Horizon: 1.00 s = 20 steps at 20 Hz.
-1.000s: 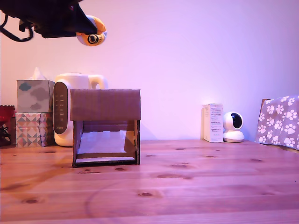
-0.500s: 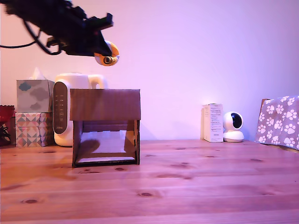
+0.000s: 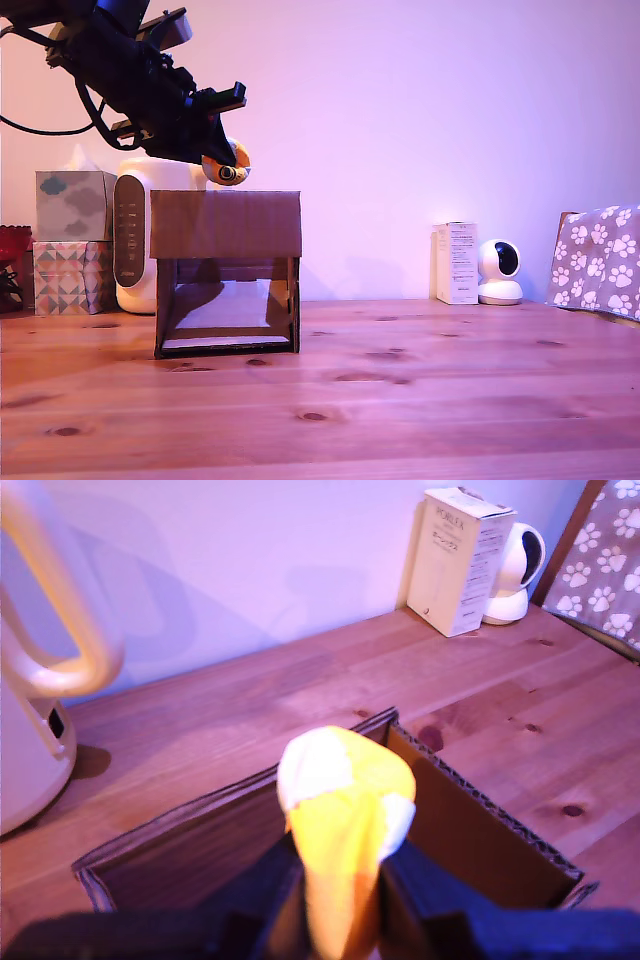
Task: Drop the footbag into the cardboard dice tower
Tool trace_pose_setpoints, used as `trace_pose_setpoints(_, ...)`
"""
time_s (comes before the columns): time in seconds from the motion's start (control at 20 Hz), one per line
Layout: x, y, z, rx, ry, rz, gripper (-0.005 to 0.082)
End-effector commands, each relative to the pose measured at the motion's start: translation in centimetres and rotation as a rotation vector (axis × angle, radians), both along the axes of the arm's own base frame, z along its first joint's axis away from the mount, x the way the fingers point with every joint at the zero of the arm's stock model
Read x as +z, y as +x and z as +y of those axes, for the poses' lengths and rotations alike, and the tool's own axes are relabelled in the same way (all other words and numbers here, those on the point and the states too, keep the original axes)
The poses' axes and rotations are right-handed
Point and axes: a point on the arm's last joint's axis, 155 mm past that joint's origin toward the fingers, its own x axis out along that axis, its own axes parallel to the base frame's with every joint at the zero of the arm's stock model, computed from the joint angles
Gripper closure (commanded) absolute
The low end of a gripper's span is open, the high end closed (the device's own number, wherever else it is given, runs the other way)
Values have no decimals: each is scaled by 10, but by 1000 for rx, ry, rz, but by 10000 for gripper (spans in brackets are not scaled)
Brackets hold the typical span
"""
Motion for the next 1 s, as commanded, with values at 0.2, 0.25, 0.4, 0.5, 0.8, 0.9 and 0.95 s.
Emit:
trace_pose_setpoints(0.2, 25, 0, -3, -24, 26, -19, 59)
trace_pose_setpoints(0.25, 28, -3, -3, -31, 38, -13, 59)
trace_pose_setpoints(0.4, 30, -17, -1, -40, 61, 49, 81)
trace_pose_setpoints(0.5, 25, -32, -1, -57, 80, 111, 330)
trace_pose_setpoints(0.8, 7, -68, -18, -174, 72, 245, 793)
trace_pose_setpoints(0.9, 6, -71, -22, -192, 68, 248, 793)
trace_pose_setpoints(0.95, 6, -75, -24, -204, 61, 250, 793)
